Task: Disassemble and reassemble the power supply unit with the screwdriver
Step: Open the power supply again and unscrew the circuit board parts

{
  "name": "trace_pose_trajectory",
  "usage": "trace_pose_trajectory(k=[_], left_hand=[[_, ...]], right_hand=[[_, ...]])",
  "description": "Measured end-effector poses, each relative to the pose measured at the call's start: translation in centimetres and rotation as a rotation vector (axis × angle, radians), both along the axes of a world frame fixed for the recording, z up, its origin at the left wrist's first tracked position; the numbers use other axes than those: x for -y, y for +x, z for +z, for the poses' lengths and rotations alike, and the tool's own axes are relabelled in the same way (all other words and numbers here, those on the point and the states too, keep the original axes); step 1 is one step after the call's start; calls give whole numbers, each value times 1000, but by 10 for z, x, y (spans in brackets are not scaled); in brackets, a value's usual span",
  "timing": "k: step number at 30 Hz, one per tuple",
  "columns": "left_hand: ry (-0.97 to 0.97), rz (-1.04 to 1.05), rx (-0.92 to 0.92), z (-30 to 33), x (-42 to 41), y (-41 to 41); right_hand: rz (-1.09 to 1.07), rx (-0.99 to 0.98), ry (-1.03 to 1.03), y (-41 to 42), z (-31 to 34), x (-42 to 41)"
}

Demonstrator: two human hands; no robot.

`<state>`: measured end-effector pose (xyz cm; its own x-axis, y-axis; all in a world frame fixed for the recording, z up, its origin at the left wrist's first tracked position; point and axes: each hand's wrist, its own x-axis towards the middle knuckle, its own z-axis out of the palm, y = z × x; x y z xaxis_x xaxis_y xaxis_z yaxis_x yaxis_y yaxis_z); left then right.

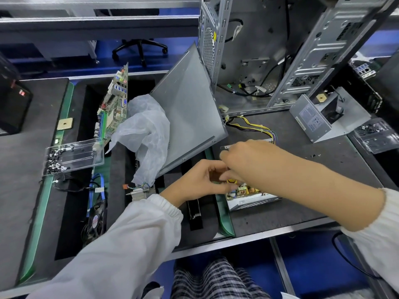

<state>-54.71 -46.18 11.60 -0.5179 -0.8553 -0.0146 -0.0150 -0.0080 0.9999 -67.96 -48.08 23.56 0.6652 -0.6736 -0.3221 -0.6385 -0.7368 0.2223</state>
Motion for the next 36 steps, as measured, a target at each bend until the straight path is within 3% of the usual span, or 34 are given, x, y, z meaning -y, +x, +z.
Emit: trace_pose_trajectory(k=[4,10,16,22,28,33,36], left_hand=[[-87,78,-7,0,1,-10],[60,-20,-15,-2,7,-4],[-8,72,-37,-3,-1,-17],[77,-13,-52,-2,3,-9],[-60,95,-53,-3,6,-13],[22,1,-84,-8,8,-6],[25,-49,-77,-5,4,-8]], right_hand=[[-40,-43,-176,4,-1,-4],[39,-11,124,-11,-1,0],[-45,-71,-138,1,-1,-4],[74,-6,126,-14,1,0],[-61,-65,-92,1,-4,0],[3,19,52,-17,-2,2],[45,3,-15,-14,2,2]])
